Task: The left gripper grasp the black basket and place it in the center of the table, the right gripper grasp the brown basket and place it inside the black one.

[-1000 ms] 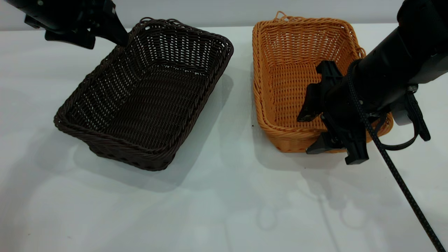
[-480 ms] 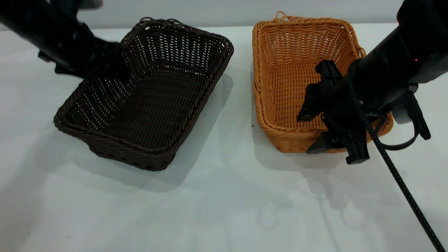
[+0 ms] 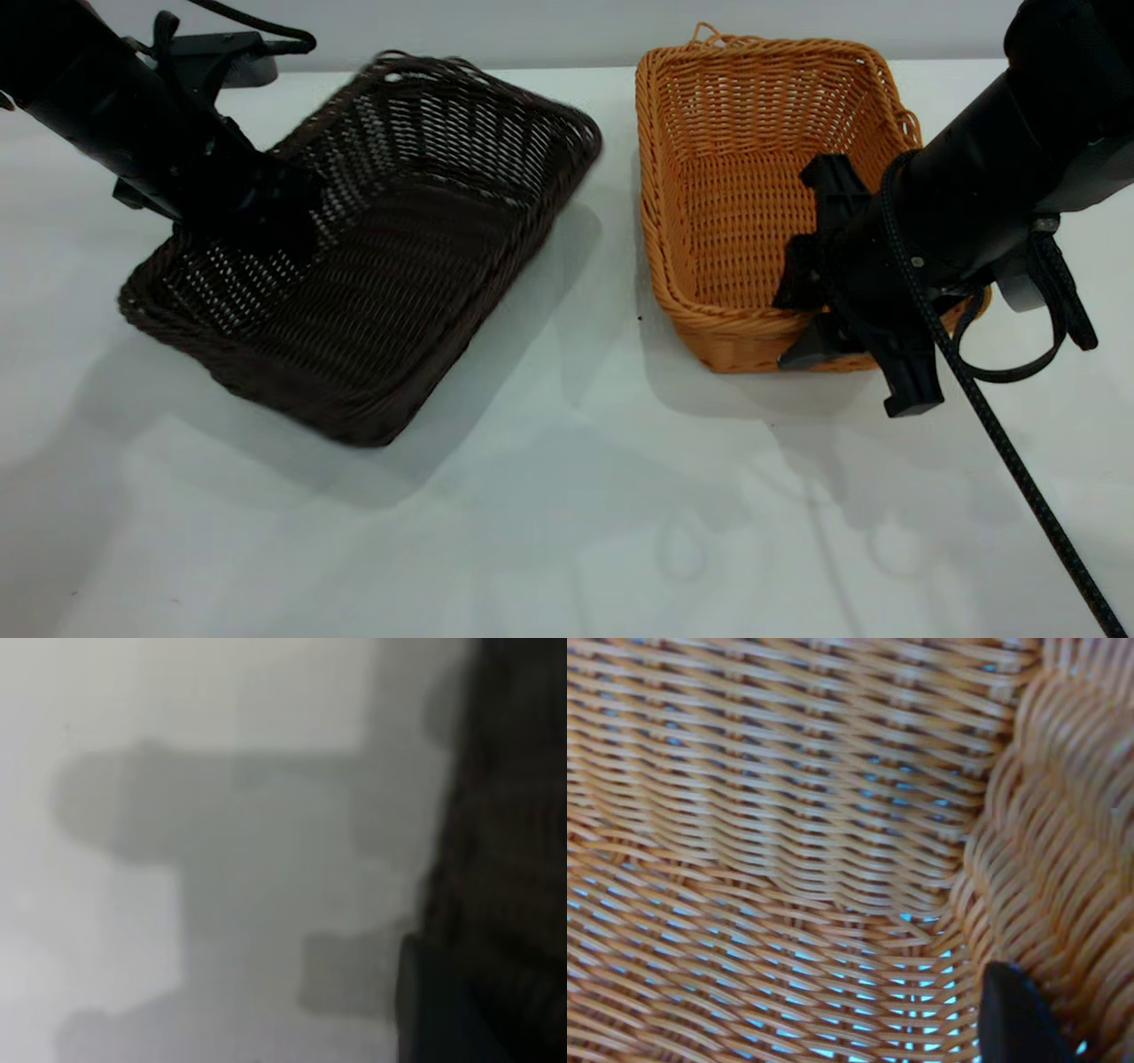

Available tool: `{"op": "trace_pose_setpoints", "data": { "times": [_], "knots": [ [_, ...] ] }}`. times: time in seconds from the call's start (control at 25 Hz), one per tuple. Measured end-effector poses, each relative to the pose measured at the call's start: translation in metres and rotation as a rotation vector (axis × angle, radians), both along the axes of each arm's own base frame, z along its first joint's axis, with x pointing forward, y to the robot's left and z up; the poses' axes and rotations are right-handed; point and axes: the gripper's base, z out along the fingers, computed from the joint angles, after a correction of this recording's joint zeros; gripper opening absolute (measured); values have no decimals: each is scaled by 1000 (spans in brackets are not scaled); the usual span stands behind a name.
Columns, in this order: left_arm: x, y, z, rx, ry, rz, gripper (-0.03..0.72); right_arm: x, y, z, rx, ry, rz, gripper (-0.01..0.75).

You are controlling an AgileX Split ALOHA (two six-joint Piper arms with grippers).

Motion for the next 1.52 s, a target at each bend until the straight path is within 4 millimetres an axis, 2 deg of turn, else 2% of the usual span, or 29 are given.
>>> {"op": "trace_pose_setpoints", "data": {
  "times": [0.08, 0.16, 0.32, 0.44, 0.56, 0.8, 1.0, 1.16, 1.32, 1.52],
  "knots": [
    [0, 0, 0, 3, 0, -14, 244, 0, -1, 0, -2, 1, -11, 94],
    [0, 0, 0, 6, -2, -24, 235, 2, -2, 0, -1, -1, -19, 65],
    [-1, -1, 0, 20, -10, -70, 228, 6, -11, 2, 16, -7, -28, 63],
    [-1, -1, 0, 32, -17, -105, 228, 14, -25, 10, 30, -42, -24, 63],
    [-1, -1, 0, 45, -25, -147, 227, 30, -47, 21, 22, -120, 8, 63],
    [2, -9, 2, 81, -63, -311, 226, 73, -86, 48, 53, -338, 190, 63],
    [10, -48, 12, 84, -135, -612, 225, 98, -106, 79, 104, -457, 424, 63],
    [20, -88, 19, 75, -207, -803, 225, 106, -117, 97, 97, -441, 610, 63],
    [25, -124, 15, 51, -240, -939, 225, 113, -120, 111, 87, -433, 701, 63],
    [17, -152, 10, 48, -255, -1038, 225, 120, -119, 126, 104, -465, 748, 63]
  ]
}}
